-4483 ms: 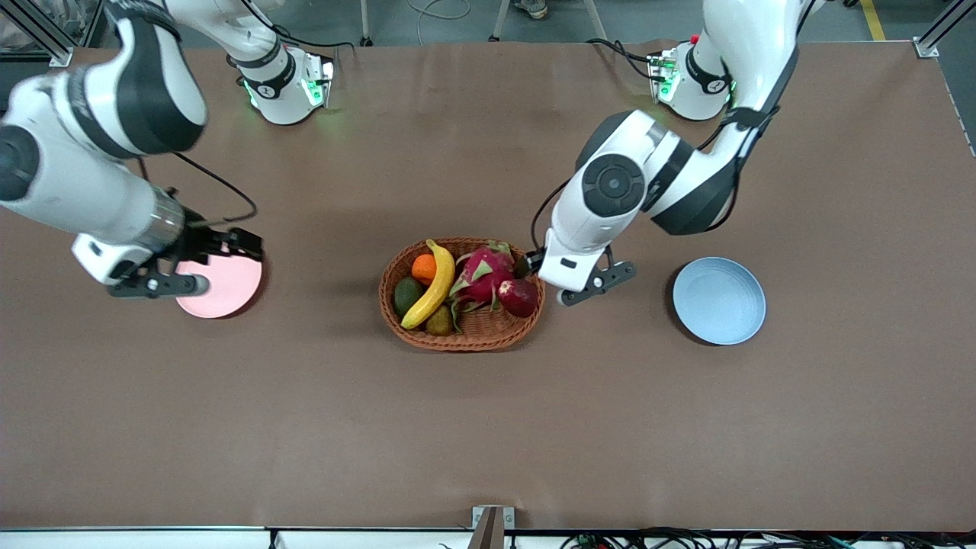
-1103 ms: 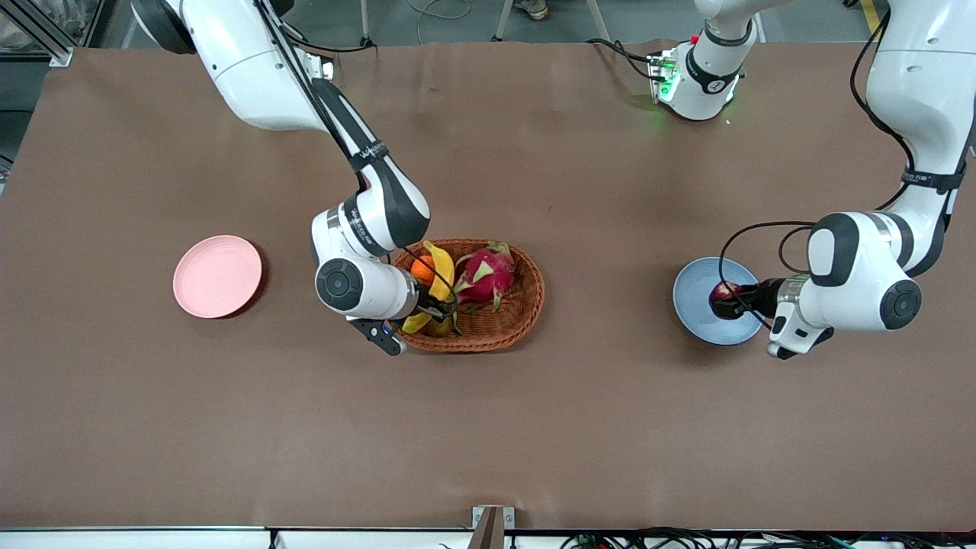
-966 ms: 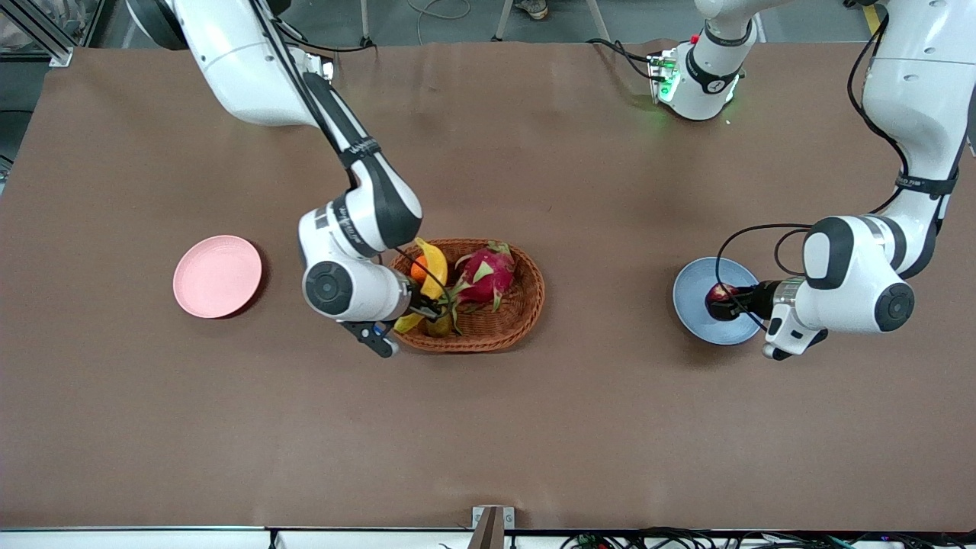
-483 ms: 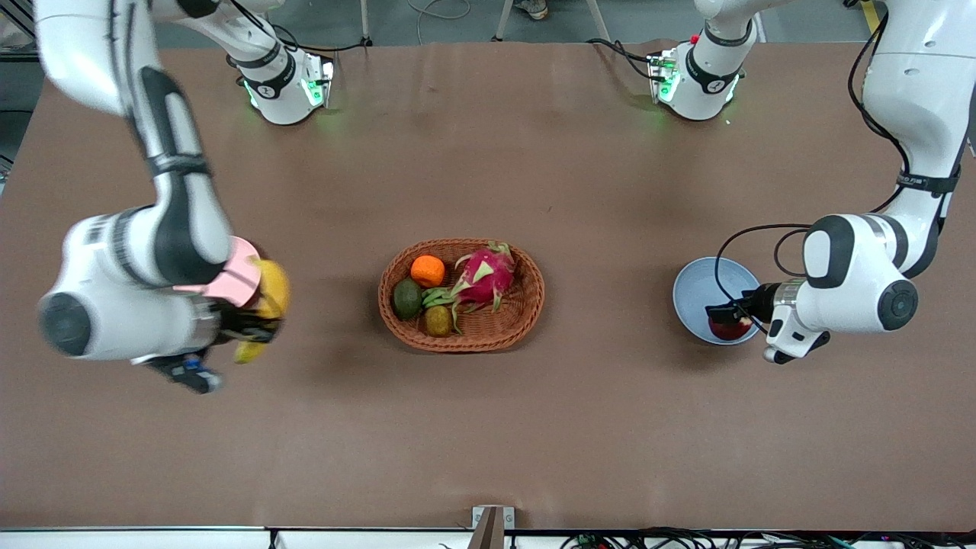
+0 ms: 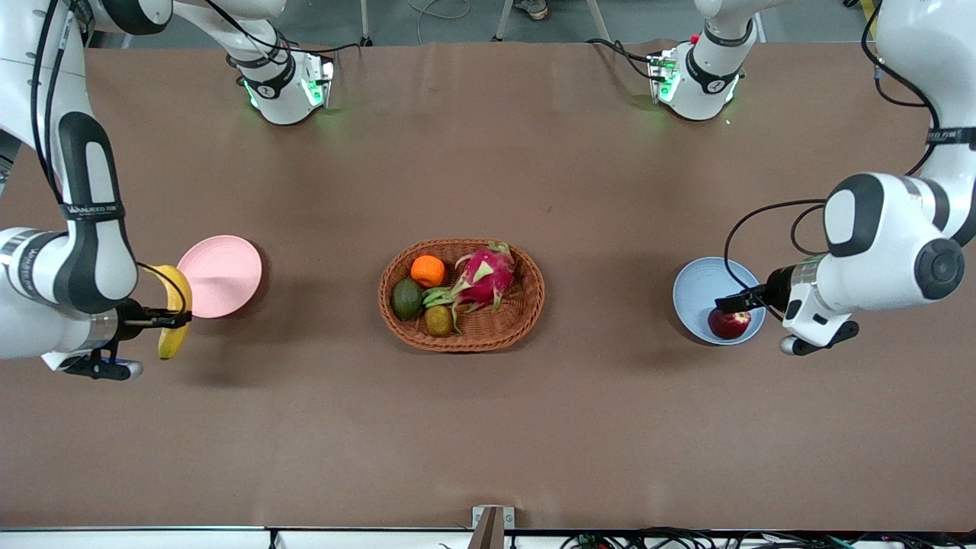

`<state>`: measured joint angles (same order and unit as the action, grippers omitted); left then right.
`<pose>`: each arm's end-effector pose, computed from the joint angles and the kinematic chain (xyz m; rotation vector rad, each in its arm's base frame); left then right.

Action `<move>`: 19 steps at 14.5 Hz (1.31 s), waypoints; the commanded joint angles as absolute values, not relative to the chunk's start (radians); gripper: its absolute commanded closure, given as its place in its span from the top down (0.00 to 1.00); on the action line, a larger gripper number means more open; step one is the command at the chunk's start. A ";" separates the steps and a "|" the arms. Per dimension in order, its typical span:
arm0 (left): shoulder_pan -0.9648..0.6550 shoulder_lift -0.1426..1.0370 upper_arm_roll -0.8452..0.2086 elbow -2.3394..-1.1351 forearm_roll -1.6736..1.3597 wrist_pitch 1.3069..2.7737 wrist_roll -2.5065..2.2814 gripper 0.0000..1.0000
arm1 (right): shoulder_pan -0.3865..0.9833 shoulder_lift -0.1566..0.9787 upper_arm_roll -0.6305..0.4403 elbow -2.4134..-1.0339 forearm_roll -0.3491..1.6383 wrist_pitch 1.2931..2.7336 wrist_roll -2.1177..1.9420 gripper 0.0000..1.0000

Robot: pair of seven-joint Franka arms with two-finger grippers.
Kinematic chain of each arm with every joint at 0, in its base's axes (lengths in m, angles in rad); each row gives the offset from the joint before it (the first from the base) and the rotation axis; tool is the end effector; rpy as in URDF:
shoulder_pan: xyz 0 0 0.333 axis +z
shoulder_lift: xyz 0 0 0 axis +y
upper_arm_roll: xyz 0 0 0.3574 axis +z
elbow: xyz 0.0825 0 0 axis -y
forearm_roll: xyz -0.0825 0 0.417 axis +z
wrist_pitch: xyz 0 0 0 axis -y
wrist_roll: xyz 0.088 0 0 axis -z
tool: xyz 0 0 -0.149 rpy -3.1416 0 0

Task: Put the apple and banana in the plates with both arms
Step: 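Release the apple with the left gripper while the right gripper carries the banana, then lower the banana onto the pink plate and open the right gripper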

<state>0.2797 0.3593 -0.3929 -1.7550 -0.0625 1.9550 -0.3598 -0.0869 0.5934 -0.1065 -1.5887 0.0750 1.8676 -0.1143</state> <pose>0.6625 -0.0644 0.3502 2.9436 0.4264 -0.2613 0.6850 -0.1178 0.2442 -3.0482 0.1579 0.4708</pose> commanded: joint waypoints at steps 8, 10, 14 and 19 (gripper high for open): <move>0.281 0.132 -0.457 -1.558 0.078 1.667 -0.345 1.00 | -0.071 0.258 -0.078 -2.146 0.003 2.198 -0.132 0.22; 0.281 0.132 -0.459 -1.465 0.078 1.570 -0.330 1.00 | -0.069 0.267 -0.078 -2.155 0.003 2.244 -0.132 0.22; 0.221 0.062 -0.381 -1.439 0.081 1.534 -0.143 1.00 | -0.058 0.297 -0.077 -2.169 0.005 2.296 -0.126 0.23; -0.021 -0.043 -0.103 -1.501 0.066 1.437 -0.084 1.00 | -0.038 0.344 -0.077 -2.174 0.008 2.321 -0.123 0.80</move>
<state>0.0507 0.0235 -0.1741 -1.4436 0.0594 1.4482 -0.1008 -0.0397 0.3395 -0.0762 -2.1528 0.0199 2.2957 -0.1295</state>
